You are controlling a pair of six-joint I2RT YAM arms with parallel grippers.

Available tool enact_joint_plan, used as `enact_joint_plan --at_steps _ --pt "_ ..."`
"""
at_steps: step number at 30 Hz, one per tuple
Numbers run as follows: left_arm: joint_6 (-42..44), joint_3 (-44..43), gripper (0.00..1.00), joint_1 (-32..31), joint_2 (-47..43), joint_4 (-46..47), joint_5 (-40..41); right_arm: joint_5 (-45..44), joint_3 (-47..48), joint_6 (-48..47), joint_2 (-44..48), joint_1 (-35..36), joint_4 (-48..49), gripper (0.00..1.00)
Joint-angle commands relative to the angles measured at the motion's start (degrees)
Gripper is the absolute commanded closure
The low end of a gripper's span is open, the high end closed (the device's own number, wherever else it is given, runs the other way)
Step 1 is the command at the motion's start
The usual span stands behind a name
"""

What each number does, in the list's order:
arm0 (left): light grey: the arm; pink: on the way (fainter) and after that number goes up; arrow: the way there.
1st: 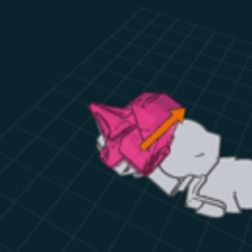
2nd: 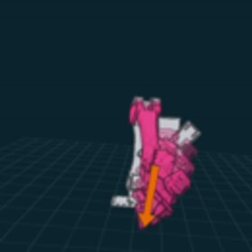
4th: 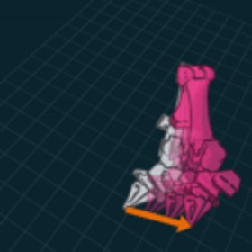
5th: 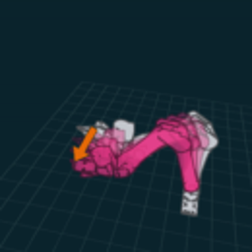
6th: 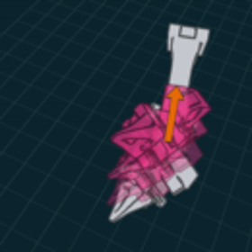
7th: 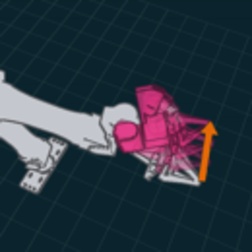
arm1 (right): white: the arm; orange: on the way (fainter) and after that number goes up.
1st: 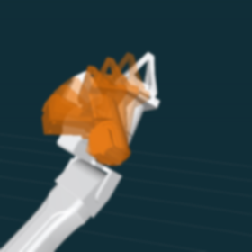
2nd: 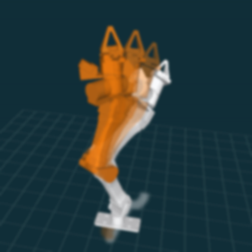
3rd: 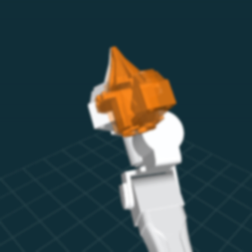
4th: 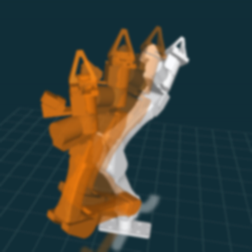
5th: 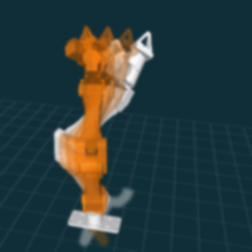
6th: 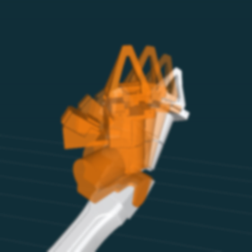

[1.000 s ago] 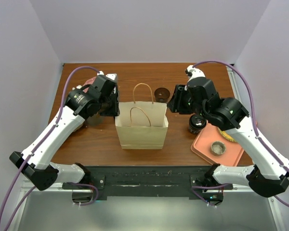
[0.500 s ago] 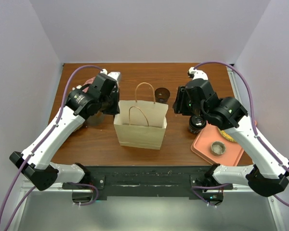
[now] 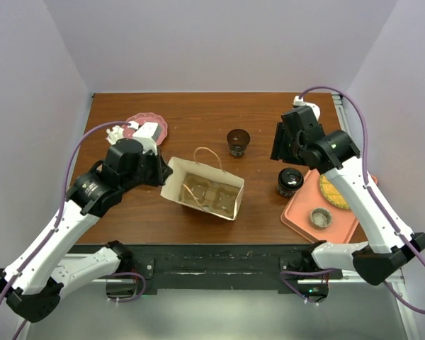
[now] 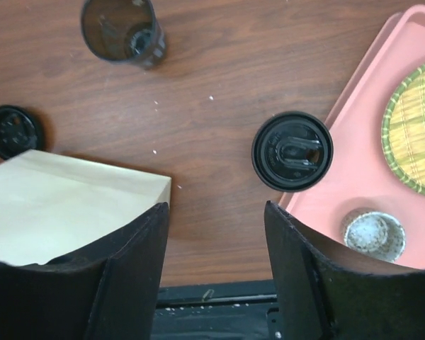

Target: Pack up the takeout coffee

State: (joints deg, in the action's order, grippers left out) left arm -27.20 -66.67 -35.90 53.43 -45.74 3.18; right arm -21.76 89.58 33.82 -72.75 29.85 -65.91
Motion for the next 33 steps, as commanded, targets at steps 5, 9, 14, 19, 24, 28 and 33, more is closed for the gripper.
enact_joint_plan --at_steps 5,9,14,19,24,28,33 --pt "0.13 3.30 1.00 0.22 -4.03 6.01 -1.24 0.13 -10.02 3.62 0.24 -3.56 -0.45 0.25" --pt "1.18 6.37 1.00 0.13 -7.98 8.89 -2.91 0.93 -12.32 2.92 -0.99 -5.41 2.10 0.21" --pt "1.63 7.87 1.00 0.13 -9.93 8.82 -2.92 1.54 -15.48 4.14 -1.61 -6.55 3.24 0.15" --pt "1.36 7.79 1.00 0.13 -10.36 8.03 -2.83 3.74 -19.53 5.02 -0.29 -6.82 5.17 0.15" --pt "1.19 6.91 1.00 0.22 -10.71 7.67 -2.92 6.02 -21.20 2.48 -0.46 -7.43 7.81 0.16" --pt "0.57 7.17 1.00 0.22 -11.59 8.91 -4.58 5.58 -20.94 0.19 -1.08 -8.83 9.13 0.15" --pt "0.13 8.40 1.00 0.13 -11.51 9.00 -5.99 6.99 -21.64 -0.95 -1.34 -11.56 10.79 0.15"
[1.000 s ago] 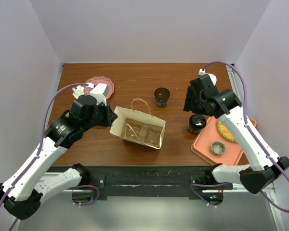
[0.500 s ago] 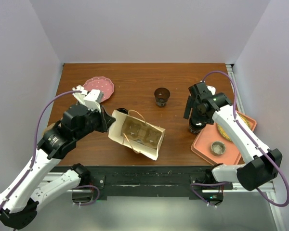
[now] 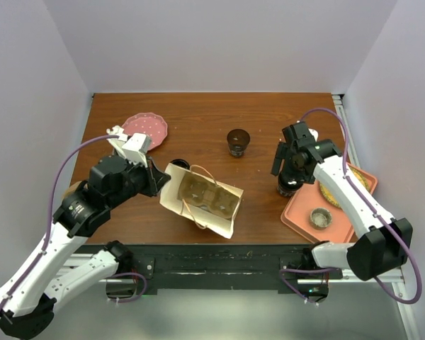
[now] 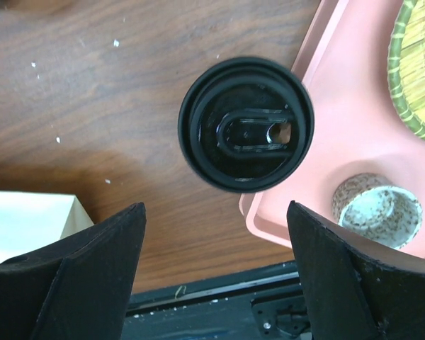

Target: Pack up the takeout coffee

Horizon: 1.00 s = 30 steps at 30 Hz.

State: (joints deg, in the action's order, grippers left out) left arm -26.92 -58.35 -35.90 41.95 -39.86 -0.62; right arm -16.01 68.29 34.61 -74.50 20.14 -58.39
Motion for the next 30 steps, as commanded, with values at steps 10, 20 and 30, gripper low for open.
enact_joint_plan --at_steps 10,20,30 --pt "-0.86 -0.01 1.00 0.22 0.32 3.38 -2.98 0.54 0.09 -5.69 -2.75 -5.46 4.43 0.13" --pt "-1.74 -0.45 1.00 0.13 -0.12 2.33 -3.07 5.10 0.17 -10.44 -6.53 -9.24 9.08 0.10" --pt "-1.30 -1.68 1.00 0.22 -0.56 0.31 -2.28 3.80 -0.79 -10.00 -9.17 -9.42 9.79 0.11"
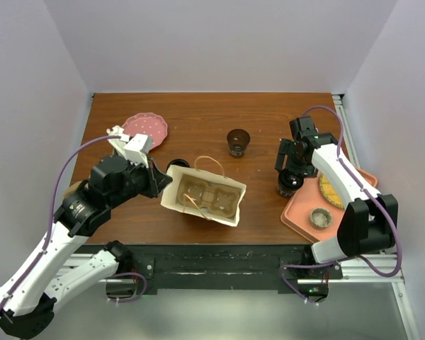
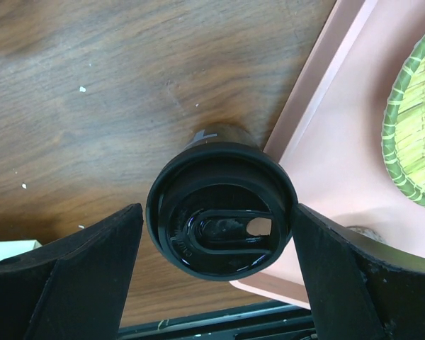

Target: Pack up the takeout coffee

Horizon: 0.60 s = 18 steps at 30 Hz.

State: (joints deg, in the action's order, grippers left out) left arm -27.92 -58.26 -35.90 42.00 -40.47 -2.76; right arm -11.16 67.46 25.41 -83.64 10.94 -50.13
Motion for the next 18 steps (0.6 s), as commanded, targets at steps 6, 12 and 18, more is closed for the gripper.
enact_joint_plan --at_steps 6,12,18 --pt "0.06 -2.74 1.00 0.13 -0.16 0.56 0.04 -3.34 -0.57 -0.97 -0.48 -0.22 0.65 0.12" --pt "0.06 -2.91 1.00 0.13 0.45 0.65 -0.13 -2.82 -1.28 -1.59 -0.91 -0.13 0.91 0.20" --pt "0.06 -4.14 1.00 0.13 1.33 0.13 0.13 -2.82 -1.19 -2.82 -0.57 -0.22 0.56 0.29"
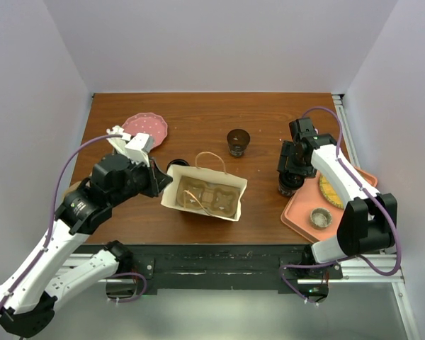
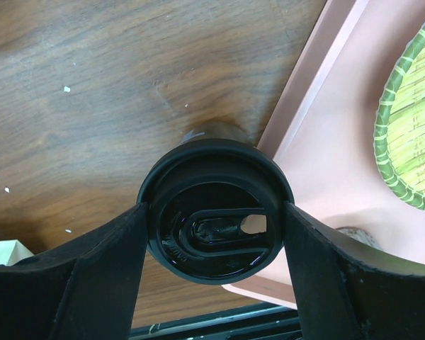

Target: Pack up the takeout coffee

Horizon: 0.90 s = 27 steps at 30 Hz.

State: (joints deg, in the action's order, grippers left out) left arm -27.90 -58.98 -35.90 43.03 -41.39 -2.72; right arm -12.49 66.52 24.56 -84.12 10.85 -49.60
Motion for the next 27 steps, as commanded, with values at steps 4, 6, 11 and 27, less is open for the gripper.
enact_joint_plan --at_steps 4,6,11,27 --pt "-1.18 -5.17 1.00 0.13 1.44 -0.96 0.96 -0.35 1.06 -3.81 1.06 -0.04 -0.32 0.42" --pt "-1.80 -6.14 1.00 0.13 2.58 -2.73 2.10 0.53 2.29 -5.21 1.50 0.05 -1.62 0.45" --pt "-4.17 -8.60 1.00 0.22 5.66 -6.68 2.54 3.61 10.28 -7.24 3.17 0.57 -5.76 0.51" --pt "-9.19 -19.76 0.57 0.13 16.56 -19.69 8.34 7.73 46.40 -11.63 2.99 12.00 -18.96 0.55"
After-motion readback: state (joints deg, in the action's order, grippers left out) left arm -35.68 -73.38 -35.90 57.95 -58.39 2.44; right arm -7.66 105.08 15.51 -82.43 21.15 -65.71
